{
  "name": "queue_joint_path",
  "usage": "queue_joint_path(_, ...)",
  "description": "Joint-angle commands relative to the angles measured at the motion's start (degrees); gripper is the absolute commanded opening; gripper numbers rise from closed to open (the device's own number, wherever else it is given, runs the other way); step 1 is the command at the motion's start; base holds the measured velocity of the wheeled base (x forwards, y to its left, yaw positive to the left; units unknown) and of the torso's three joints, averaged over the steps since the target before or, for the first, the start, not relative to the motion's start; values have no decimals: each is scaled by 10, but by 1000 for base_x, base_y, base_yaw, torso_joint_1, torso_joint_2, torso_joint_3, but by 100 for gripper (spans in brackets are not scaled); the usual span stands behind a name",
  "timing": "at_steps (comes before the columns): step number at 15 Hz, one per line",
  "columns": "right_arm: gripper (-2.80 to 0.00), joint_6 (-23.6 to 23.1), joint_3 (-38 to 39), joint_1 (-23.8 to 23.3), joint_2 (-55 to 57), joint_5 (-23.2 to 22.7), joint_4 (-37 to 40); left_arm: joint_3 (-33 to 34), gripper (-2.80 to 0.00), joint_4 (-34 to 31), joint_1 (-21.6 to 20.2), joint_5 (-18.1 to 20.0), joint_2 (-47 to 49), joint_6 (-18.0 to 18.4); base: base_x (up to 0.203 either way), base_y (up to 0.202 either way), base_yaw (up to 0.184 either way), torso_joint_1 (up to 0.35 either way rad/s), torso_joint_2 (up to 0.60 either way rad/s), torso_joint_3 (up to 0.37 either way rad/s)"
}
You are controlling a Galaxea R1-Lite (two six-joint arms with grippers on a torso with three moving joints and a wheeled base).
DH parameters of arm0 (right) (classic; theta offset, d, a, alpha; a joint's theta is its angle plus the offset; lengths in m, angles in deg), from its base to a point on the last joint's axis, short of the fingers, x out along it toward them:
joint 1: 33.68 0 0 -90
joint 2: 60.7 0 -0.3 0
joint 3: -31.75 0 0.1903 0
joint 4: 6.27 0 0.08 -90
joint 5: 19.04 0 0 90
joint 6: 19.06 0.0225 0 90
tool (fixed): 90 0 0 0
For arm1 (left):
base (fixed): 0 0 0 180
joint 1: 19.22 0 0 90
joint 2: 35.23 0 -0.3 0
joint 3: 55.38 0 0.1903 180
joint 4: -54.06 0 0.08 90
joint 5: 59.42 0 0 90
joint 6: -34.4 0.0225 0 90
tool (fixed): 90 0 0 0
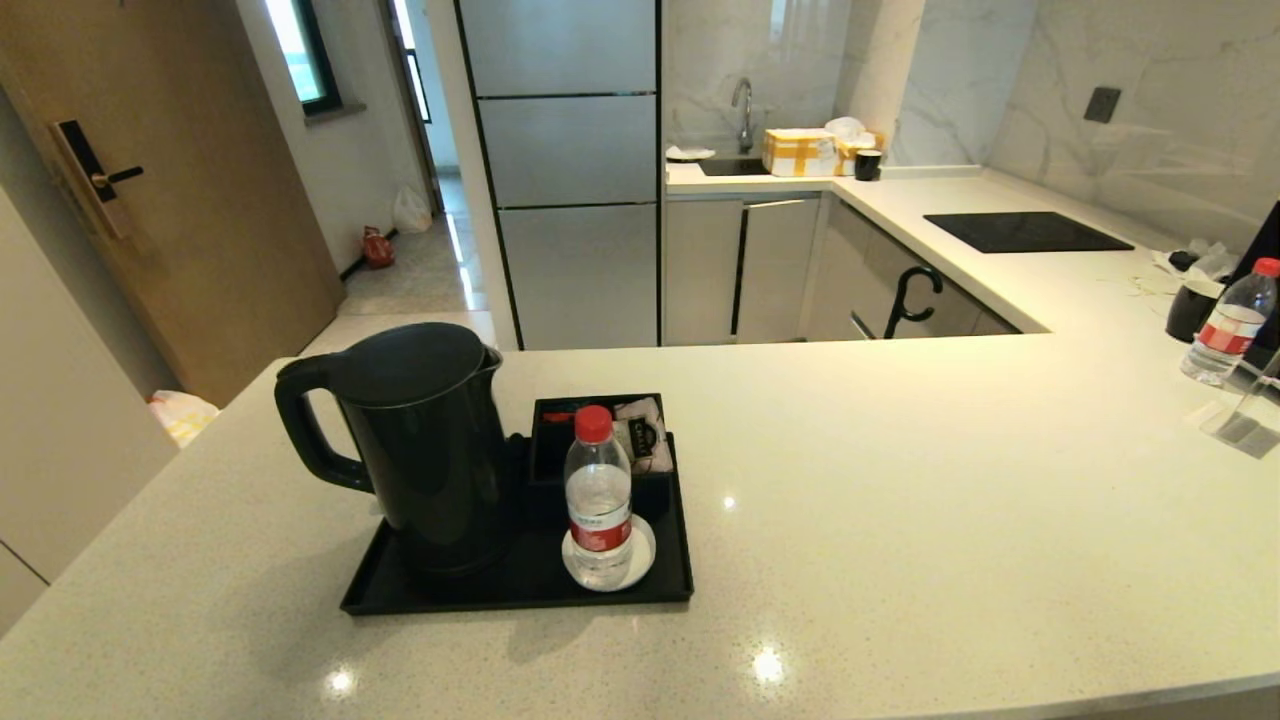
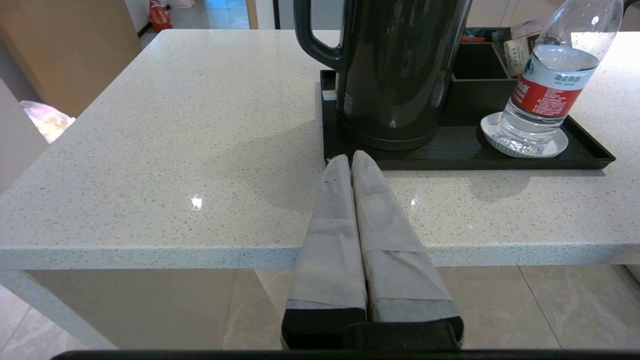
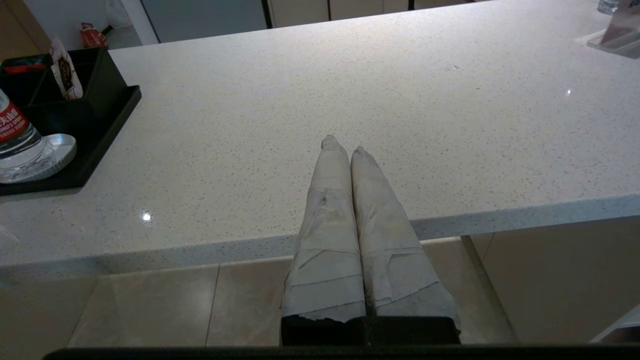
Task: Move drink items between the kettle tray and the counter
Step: Pick up the kettle
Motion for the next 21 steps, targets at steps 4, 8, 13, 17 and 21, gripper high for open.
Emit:
queue_joint_path(4, -280, 0, 0, 0, 1, 0, 0, -1, -280, -4, 0, -1, -1, 3, 0, 0, 0, 0, 0, 0)
queue_joint_path(8, -280, 0, 0, 0, 1, 0, 0, -4, -280, -14, 0, -3, 0, 31, 0, 0, 0, 0, 0, 0)
queue_joint_path(13, -280, 0, -1, 0, 1, 0, 0, -181, -280, -116, -2, -20, 113, -1, 0, 0, 0, 0, 0, 0)
queue_joint_path(17, -280, 0, 0, 0, 1, 0, 0, -316, -280, -206, -5, -51, 353, -5, 0, 0, 0, 0, 0, 0)
queue_joint_path(21, -280, 0, 0, 0, 1, 0, 0, -277, -280, -135, -6, -64, 501, -6, 0, 0, 0, 0, 0, 0)
